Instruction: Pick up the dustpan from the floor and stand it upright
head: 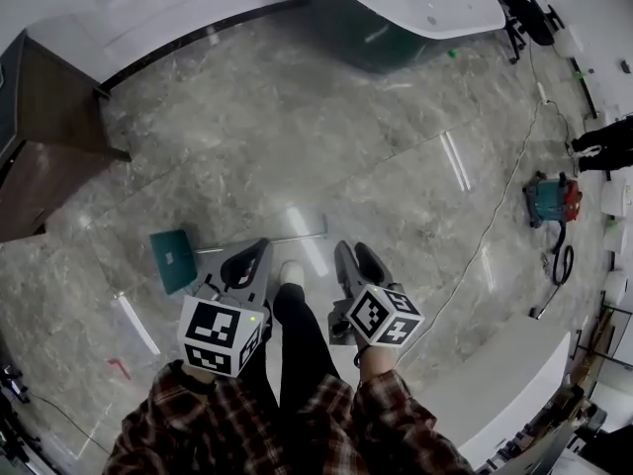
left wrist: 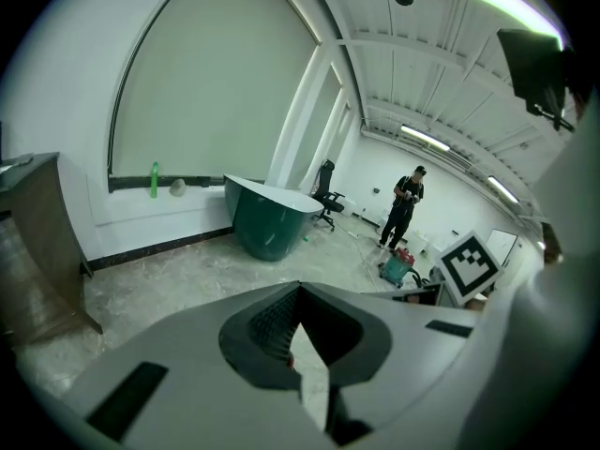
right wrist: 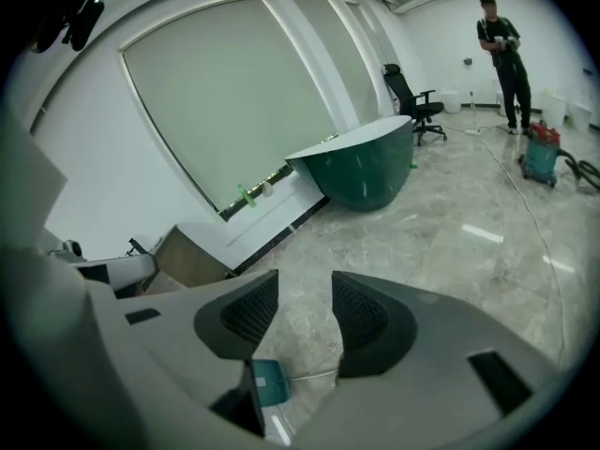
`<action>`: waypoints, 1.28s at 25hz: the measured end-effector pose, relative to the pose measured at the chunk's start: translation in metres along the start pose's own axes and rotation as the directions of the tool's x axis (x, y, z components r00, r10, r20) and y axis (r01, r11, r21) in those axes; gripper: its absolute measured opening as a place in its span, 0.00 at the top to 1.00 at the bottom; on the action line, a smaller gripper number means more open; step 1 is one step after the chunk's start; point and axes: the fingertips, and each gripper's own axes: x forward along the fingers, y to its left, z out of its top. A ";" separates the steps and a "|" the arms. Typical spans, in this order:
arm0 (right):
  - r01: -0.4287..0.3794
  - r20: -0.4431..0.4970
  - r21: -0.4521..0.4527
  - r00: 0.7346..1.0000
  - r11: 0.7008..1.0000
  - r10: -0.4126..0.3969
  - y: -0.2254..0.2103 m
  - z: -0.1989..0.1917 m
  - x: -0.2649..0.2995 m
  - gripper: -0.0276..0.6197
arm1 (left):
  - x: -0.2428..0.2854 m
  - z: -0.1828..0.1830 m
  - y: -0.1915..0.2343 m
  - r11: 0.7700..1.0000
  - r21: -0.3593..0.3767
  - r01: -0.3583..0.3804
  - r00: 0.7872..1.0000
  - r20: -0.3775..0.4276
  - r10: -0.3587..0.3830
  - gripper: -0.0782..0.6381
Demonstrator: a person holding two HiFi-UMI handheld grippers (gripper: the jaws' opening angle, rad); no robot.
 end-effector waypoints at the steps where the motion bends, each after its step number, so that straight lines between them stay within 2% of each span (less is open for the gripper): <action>1: 0.013 -0.011 0.021 1.000 1.000 -0.012 -0.009 -0.008 0.011 0.69 | 0.008 -0.009 0.004 1.000 -0.006 -0.002 1.000 -0.010 0.002 0.89; 7: 0.065 -0.117 0.126 0.992 0.990 -0.050 -0.062 -0.072 0.079 0.68 | 0.053 -0.071 0.036 0.998 -0.046 -0.032 0.997 -0.076 0.028 0.89; 12: 0.123 -0.223 0.189 0.972 0.974 -0.079 -0.104 -0.137 0.109 0.68 | 0.085 -0.123 0.052 0.998 -0.055 -0.044 0.989 -0.142 0.036 0.89; 19: 0.173 -0.269 0.237 0.957 0.956 -0.106 -0.159 -0.201 0.172 0.68 | 0.153 -0.205 0.088 0.994 -0.084 -0.066 0.975 -0.216 0.046 0.89; 22: 0.225 -0.289 0.224 0.945 0.948 -0.155 -0.190 -0.229 0.204 0.68 | 0.188 -0.241 0.100 0.990 -0.120 -0.071 0.969 -0.244 0.040 0.89; 25: 0.279 -0.314 0.242 0.929 0.929 -0.197 -0.220 -0.261 0.233 0.68 | 0.224 -0.277 0.114 0.989 -0.127 -0.077 0.961 -0.275 0.039 0.89; 32: 0.330 -0.372 0.327 0.906 0.886 -0.200 -0.287 -0.329 0.299 0.68 | 0.304 -0.347 0.146 0.992 -0.116 -0.055 0.946 -0.324 0.015 0.89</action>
